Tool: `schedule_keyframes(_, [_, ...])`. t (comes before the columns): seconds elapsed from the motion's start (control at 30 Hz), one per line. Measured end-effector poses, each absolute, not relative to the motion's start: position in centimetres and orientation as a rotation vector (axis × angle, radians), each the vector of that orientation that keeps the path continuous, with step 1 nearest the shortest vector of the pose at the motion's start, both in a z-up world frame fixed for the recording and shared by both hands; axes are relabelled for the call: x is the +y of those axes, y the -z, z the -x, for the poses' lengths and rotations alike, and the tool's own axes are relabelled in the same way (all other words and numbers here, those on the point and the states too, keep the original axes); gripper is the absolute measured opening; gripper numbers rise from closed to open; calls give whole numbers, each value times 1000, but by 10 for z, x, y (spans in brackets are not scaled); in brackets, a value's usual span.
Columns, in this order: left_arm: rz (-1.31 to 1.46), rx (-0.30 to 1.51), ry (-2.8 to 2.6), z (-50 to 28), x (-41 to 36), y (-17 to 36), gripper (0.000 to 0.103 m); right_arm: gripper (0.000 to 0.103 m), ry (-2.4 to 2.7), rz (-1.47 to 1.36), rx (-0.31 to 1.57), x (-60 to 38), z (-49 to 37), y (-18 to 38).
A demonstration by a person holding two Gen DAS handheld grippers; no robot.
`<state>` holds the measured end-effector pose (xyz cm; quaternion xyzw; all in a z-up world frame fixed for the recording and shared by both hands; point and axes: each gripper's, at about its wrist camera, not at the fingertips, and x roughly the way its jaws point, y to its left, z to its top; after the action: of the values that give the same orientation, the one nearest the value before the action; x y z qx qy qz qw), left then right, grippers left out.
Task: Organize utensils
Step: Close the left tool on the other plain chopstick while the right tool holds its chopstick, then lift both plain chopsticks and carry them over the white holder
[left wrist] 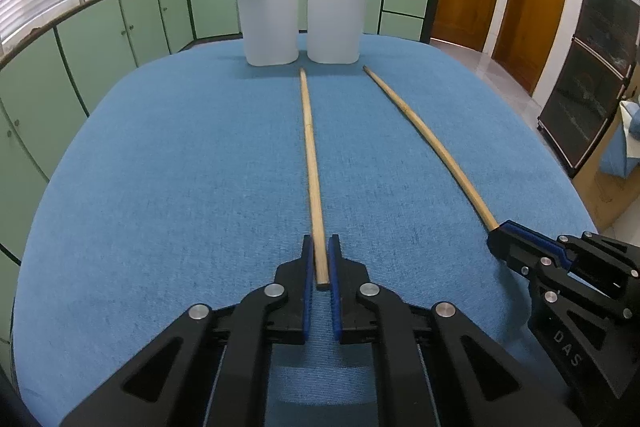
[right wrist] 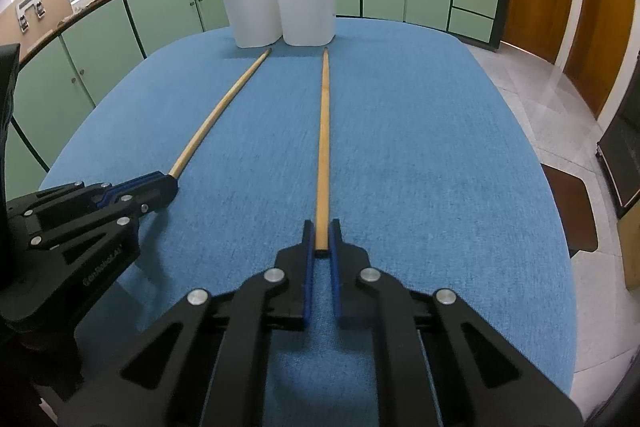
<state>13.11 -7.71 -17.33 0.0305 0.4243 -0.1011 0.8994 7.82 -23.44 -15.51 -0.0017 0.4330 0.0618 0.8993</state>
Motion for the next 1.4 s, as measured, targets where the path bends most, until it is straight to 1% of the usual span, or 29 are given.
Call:
schedule_keyframes(0.27, [-62, 858, 203, -128, -74, 165, 7, 6, -129, -5, 863, -237, -73, 149])
schedule_keyframes(0.5, [-82, 783, 206, -119, -69, 134, 6, 6, -129, 6, 798, -239, -69, 125])
schedule_keyframes(0.7, [-59, 694, 208, -116, -58, 95, 6, 6, -136, -1, 723, -242, -66, 94])
schedule_keyframes(1.03, [-26, 537, 231, -126, -39, 23, 6, 6, -186, -17, 588, -247, -76, 25])
schedule_keyframes(1.23, [16, 514, 280, -148, -27, -11, 6, 6, -249, -35, 559, -251, -101, -15])
schedule_keyframes(1.4, [22, 509, 313, -167, -24, -28, 6, 6, -314, -48, 581, -250, -129, -43])
